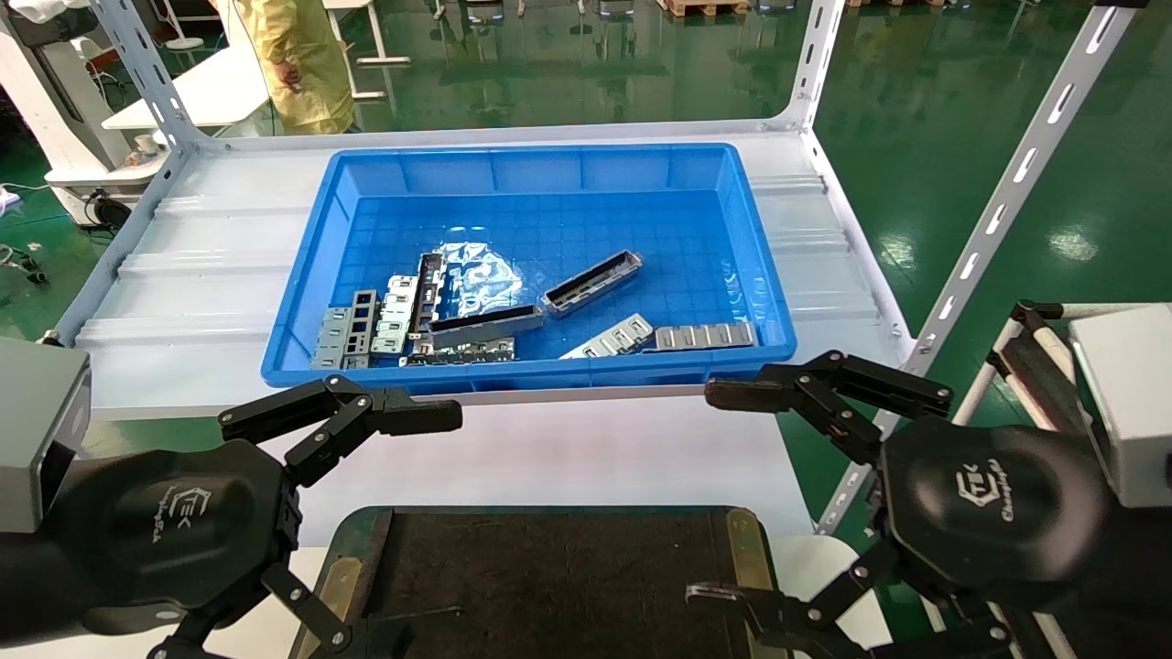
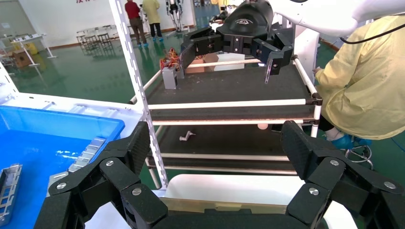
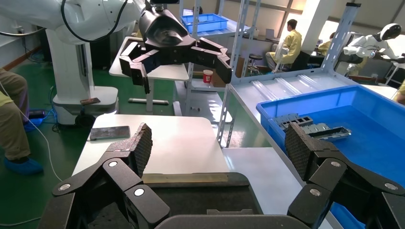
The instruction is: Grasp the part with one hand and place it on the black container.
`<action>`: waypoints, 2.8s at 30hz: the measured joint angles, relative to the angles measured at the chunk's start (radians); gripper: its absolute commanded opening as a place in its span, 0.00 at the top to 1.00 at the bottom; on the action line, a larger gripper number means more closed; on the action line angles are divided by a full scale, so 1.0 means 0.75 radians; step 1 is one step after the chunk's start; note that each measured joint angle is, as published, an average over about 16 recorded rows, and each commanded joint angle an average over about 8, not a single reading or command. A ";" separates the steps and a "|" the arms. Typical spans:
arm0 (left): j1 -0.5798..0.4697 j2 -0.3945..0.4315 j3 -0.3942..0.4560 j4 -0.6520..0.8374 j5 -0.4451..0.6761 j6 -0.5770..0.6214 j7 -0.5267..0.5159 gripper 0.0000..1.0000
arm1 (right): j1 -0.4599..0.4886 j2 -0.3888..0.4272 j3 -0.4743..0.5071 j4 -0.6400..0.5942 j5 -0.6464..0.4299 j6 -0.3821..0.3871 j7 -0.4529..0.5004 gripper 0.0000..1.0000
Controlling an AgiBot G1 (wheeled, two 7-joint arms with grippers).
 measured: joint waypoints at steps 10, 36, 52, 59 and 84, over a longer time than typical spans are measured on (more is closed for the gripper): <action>0.000 0.000 0.000 0.000 0.000 0.000 0.000 0.00 | -0.003 -0.005 0.013 0.002 -0.009 -0.005 0.007 0.00; 0.002 -0.001 -0.001 -0.002 0.001 0.001 -0.001 0.00 | -0.018 -0.026 0.069 0.008 -0.047 -0.027 0.036 0.00; -0.016 0.018 0.015 0.001 0.042 -0.028 -0.005 0.00 | -0.024 -0.036 0.096 0.011 -0.064 -0.037 0.050 0.00; -0.052 0.054 0.042 0.012 0.119 -0.095 -0.017 0.00 | -0.024 -0.037 0.097 0.010 -0.065 -0.037 0.050 0.00; -0.420 0.526 0.240 0.485 0.613 -0.549 0.063 0.00 | -0.023 -0.036 0.094 0.010 -0.063 -0.036 0.049 0.00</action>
